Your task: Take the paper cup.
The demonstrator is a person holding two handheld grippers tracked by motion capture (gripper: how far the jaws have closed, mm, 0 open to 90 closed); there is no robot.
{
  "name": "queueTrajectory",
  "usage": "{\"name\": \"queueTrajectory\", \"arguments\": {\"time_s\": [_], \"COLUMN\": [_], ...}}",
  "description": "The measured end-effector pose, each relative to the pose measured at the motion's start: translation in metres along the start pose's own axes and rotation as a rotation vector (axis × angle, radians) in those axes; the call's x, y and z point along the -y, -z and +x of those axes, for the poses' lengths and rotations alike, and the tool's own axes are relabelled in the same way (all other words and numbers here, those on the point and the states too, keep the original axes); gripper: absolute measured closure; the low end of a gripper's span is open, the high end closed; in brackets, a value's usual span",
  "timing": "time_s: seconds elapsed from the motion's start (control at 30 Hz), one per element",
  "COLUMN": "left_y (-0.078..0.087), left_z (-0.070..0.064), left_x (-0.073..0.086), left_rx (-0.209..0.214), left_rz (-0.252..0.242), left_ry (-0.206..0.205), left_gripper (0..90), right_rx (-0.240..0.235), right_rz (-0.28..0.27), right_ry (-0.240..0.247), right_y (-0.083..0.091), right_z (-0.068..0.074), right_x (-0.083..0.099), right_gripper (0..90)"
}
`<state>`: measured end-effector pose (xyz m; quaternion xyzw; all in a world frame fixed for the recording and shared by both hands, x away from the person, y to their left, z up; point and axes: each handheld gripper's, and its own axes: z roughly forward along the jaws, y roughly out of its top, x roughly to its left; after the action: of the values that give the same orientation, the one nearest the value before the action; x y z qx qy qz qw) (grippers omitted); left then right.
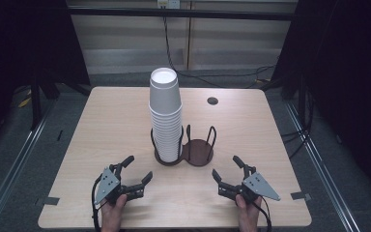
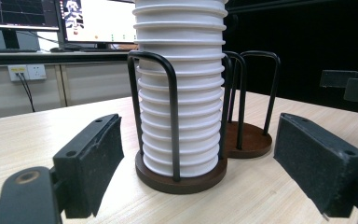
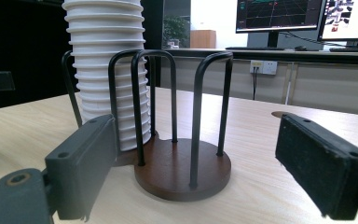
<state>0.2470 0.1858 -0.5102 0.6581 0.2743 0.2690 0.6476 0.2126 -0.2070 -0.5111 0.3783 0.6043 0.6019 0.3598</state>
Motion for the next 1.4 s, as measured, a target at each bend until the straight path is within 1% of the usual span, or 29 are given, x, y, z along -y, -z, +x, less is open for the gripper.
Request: {"name": "queueTrajectory", "arguments": {"time_s": [0.03,0.07,0.17,0.23,0.33,0.4,0.5,0.57,0.6,0.63,0.7,0.73,0.77,0.8,0.83,0.87,0.9,0.93,1.0,1.03,1.1,1.17,1.2,1.23,1.27,1.3,1.33,1.37,1.4], "left_y": [0.0,0.0,0.0,0.0,0.0,-0.001,-0.001,-0.001,0.0,0.0,0.0,0.0,0.0,0.0,0.0,0.0,0.0,0.0,0.0,0.0,0.0,0.0,0.0,0.0,0.0,0.0,0.0,0.0,0.0], "left_z": [0.0,0.0,0.0,0.0,0.0,-0.001,-0.001,0.0,0.0,0.0,0.0,0.0,0.0,0.0,0.0,0.0,0.001,0.001,0.001,0.001,0.001,0.001,0.0,0.001,0.001,0.001,0.001,0.001,0.001], "left_x": [0.0,0.0,0.0,0.0,0.0,0.0,0.0,0.0,0.0,0.0,0.0,0.0,0.0,0.0,0.0,0.0,0.0,0.0,0.0,0.0,0.0,0.0,0.0,0.0,0.0,0.0,0.0,0.0,0.0], "left_rx": [0.001,0.001,0.004,0.004,0.014,0.021,0.024,0.026,0.025,0.025,0.026,0.026,0.026,0.026,0.025,0.025,0.022,0.024,0.024,0.024,0.024,0.025,0.026,0.026,0.026,0.026,0.026,0.025,0.025], "left_rz": [0.0,0.0,-0.001,0.0,-0.003,-0.003,-0.002,0.002,0.001,0.0,0.0,0.0,0.0,0.0,0.0,0.001,0.004,0.004,0.004,0.004,0.003,0.003,0.001,0.003,0.003,0.003,0.003,0.003,0.003], "left_ry": [-0.001,-0.001,0.006,0.0,0.012,0.017,0.018,0.015,0.015,0.016,0.016,0.016,0.016,0.016,0.016,0.015,0.001,0.0,0.0,0.0,0.0,0.0,0.01,-0.001,-0.001,0.0,0.0,0.0,-0.001], "left_gripper": [15.4,15.5,15.5,15.5,15.7,15.8,15.8,15.7,15.7,15.7,15.7,15.7,15.7,15.7,15.7,15.7,15.7,15.7,15.7,15.7,15.7,15.7,15.7,15.7,15.7,15.7,15.7,15.7,15.7], "right_rx": [0.0,0.004,0.019,0.02,0.01,0.01,0.014,0.052,0.037,0.01,0.027,0.025,0.014,0.006,0.006,-0.008,-0.023,-0.029,-0.046,-0.046,-0.047,-0.04,-0.035,-0.034,-0.046,-0.046,-0.055,-0.054,-0.06], "right_rz": [0.0,-0.008,0.016,0.013,0.036,0.039,0.07,0.106,0.103,0.093,0.107,0.113,0.115,0.129,0.138,0.139,0.141,0.139,0.143,0.143,0.145,0.138,0.127,0.122,0.164,0.164,0.188,0.182,0.176], "right_ry": [0.0,-0.011,0.0,-0.009,-0.071,-0.084,-0.097,-0.114,-0.121,-0.127,-0.115,-0.114,-0.117,-0.113,-0.11,-0.109,-0.124,-0.132,-0.117,-0.117,-0.092,-0.073,-0.073,-0.073,-0.086,-0.086,-0.078,-0.07,-0.068], "right_y": [0.0,0.001,-0.002,-0.002,-0.001,-0.001,-0.002,-0.005,-0.006,-0.005,-0.006,-0.007,-0.007,-0.008,-0.008,-0.008,-0.007,-0.007,-0.008,-0.008,-0.008,-0.008,-0.008,-0.008,-0.01,-0.01,-0.011,-0.012,-0.012], "right_z": [0.0,-0.001,0.0,-0.001,-0.005,-0.005,-0.005,-0.005,-0.006,-0.006,-0.005,-0.005,-0.004,-0.003,-0.002,-0.002,-0.002,-0.002,-0.001,-0.001,0.0,0.001,0.002,0.002,0.001,0.001,0.0,0.001,0.002], "right_x": [0.0,0.0,-0.001,-0.001,-0.002,-0.002,-0.003,-0.004,-0.004,-0.003,-0.004,-0.004,-0.005,-0.006,-0.007,-0.009,-0.01,-0.012,-0.015,-0.015,-0.019,-0.023,-0.025,-0.026,-0.031,-0.031,-0.033,-0.034,-0.035], "right_gripper": [12.3,12.2,12.5,12.4,12.8,12.6,12.8,13.1,12.9,13.2,13.0,13.0,13.5,13.6,13.7,14.0,15.0,17.5,20.0,20.0,23.3,23.7,23.2,23.6,23.7,23.7,25.5,30.9,31.4]}}
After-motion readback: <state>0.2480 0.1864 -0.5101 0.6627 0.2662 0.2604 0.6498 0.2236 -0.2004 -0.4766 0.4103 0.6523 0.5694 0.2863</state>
